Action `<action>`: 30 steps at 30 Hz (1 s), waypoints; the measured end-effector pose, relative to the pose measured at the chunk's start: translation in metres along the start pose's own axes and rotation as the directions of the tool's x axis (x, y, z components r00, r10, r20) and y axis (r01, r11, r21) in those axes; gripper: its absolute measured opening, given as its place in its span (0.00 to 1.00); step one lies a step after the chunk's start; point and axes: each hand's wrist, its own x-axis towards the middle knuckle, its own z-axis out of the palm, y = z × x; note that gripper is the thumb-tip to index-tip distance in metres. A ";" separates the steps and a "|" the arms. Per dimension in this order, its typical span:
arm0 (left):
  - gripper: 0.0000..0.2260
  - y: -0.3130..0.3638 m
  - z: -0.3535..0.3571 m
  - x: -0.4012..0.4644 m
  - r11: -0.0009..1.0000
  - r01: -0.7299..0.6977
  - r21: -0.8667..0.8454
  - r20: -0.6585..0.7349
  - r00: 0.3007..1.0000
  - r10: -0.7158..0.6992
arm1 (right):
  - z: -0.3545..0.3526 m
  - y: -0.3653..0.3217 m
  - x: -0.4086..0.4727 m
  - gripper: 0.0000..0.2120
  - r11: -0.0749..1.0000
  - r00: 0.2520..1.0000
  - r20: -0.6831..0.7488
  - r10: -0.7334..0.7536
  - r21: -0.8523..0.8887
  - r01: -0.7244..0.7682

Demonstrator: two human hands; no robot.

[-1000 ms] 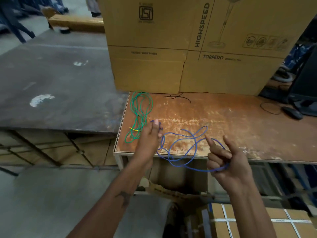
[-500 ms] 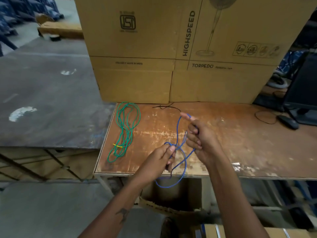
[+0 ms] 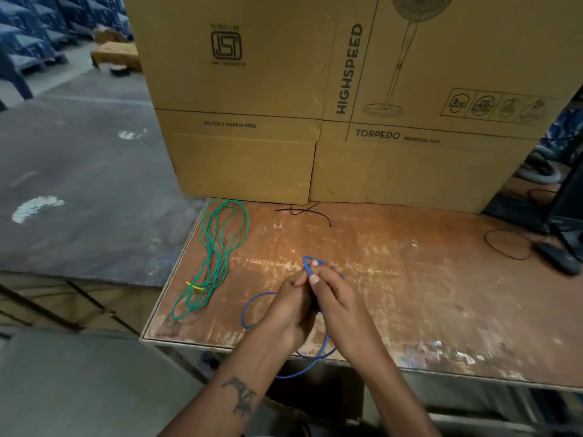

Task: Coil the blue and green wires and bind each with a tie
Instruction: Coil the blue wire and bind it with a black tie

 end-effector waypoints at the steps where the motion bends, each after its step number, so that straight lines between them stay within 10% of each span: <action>1: 0.13 -0.002 0.000 0.002 0.995 0.061 -0.078 0.006 0.998 -0.060 | -0.001 0.001 0.000 0.14 0.999 1.000 -0.017 0.011 0.032 -0.010; 7: 0.14 0.013 -0.008 0.017 0.900 0.228 -0.370 0.049 0.973 -0.226 | -0.012 0.011 0.005 0.13 0.995 0.995 -0.008 0.097 -0.001 -0.097; 12: 0.16 0.024 -0.015 0.029 0.923 0.212 -0.322 0.051 0.977 -0.206 | -0.017 0.023 0.008 0.13 0.903 0.982 0.040 0.182 -0.401 -0.151; 18: 0.12 0.036 -0.025 0.037 0.980 0.137 -0.143 -0.022 0.990 -0.142 | -0.008 0.042 0.012 0.15 0.863 0.979 0.071 0.189 -0.488 -0.131; 25: 0.10 0.059 -0.040 0.040 0.974 0.015 -0.228 0.053 0.999 -0.003 | 0.009 0.060 0.004 0.19 0.919 0.942 0.222 0.250 0.251 -0.303; 30: 0.10 0.093 -0.054 0.035 0.963 0.040 -0.265 0.171 0.985 0.006 | -0.016 0.077 -0.003 0.15 0.928 0.946 0.280 0.164 0.282 -0.244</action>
